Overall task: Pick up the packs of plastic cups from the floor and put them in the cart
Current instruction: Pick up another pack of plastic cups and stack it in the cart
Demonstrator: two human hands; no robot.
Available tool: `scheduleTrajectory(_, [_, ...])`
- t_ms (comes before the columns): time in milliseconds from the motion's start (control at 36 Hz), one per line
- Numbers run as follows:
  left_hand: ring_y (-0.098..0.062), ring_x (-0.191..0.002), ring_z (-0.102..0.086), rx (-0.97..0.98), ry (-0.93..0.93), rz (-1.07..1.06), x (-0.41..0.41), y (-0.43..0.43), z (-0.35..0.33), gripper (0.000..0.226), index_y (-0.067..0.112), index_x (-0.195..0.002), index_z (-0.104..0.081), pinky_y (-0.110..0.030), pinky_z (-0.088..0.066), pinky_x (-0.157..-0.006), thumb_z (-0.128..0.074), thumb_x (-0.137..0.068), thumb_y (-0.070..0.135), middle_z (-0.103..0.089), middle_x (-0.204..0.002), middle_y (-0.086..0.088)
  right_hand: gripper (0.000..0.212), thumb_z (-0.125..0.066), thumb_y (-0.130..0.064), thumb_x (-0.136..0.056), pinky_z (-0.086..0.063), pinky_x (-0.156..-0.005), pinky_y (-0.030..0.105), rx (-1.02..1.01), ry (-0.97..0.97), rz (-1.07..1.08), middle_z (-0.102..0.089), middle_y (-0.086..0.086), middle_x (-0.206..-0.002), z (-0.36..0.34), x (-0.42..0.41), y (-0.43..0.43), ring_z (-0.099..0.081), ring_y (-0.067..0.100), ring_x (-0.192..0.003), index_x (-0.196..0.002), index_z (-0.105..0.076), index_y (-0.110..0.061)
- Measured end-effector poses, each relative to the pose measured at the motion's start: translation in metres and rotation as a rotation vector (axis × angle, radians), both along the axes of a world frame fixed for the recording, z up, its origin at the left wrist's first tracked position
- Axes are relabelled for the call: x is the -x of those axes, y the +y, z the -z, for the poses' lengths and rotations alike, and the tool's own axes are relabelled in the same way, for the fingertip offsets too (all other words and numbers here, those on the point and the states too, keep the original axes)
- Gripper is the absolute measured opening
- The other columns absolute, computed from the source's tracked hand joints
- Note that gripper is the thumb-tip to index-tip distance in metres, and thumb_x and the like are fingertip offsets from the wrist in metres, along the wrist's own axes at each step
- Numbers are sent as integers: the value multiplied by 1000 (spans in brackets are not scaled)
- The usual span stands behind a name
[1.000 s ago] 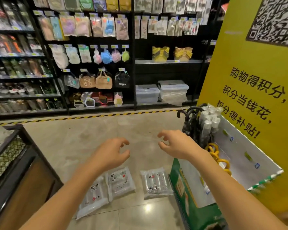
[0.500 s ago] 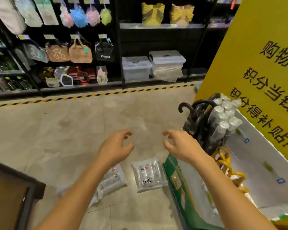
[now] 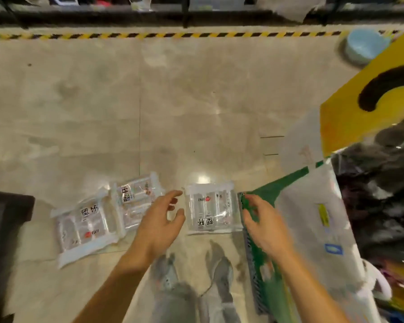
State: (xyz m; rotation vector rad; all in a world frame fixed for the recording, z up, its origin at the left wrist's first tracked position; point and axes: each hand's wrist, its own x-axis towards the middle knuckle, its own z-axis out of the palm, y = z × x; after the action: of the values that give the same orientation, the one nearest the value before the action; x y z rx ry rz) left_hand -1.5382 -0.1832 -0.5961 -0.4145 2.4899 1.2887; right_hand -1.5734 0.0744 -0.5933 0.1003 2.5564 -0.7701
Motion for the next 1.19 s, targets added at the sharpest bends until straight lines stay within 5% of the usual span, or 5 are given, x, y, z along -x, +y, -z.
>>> scheduleTrajectory(667, [-6,-110,-43,-51,-66,7,30,41,559,85,45,-153,4,-32,-38,-95,-44,-87,67,-44,-130,1,66,-36,-53,-102,-2,-121,37,118,-45,26,10,-35,-158,541,54,57,6,0,-148,-148,11,-58])
scheduleTrajectory(778, [13,-101,-38,-23,-52,18,37,34,548,80,35,-156,-9,-8,-27,-92,-49,-90,54,-47,-126,3,63,-38,-60,-99,-13,-119,47,150,-140,94,0,-20,-164,522,54,50,-10,16,-151,-145,5,-66])
scheduleTrajectory(861, [-4,-109,-44,15,-35,25,41,20,509,76,42,-154,-9,-28,-35,-97,-47,-90,56,-50,-122,7,61,-40,-58,-98,-30,-114,52,170,-155,105,-15,-10,-160,484,59,38,-33,12,-136,-142,1,-70])
scheduleTrajectory(1000, [36,-116,-14,-97,-23,-28,52,-10,405,74,56,-149,-3,-33,-25,-103,-47,-89,55,-17,-138,45,59,-37,-60,-99,-24,-109,34,186,-98,66,-21,-13,-159,389,73,1,-24,-3,-126,-148,-4,-63])
scheduleTrajectory(1194, [13,-142,-8,-103,26,-117,88,-86,157,73,53,-150,-7,-33,-14,-119,-49,-91,45,-7,-148,48,57,-39,-62,-97,-36,-100,31,259,1,-4,-36,-11,-133,140,124,-75,-37,-18,-104,-143,-7,-70])
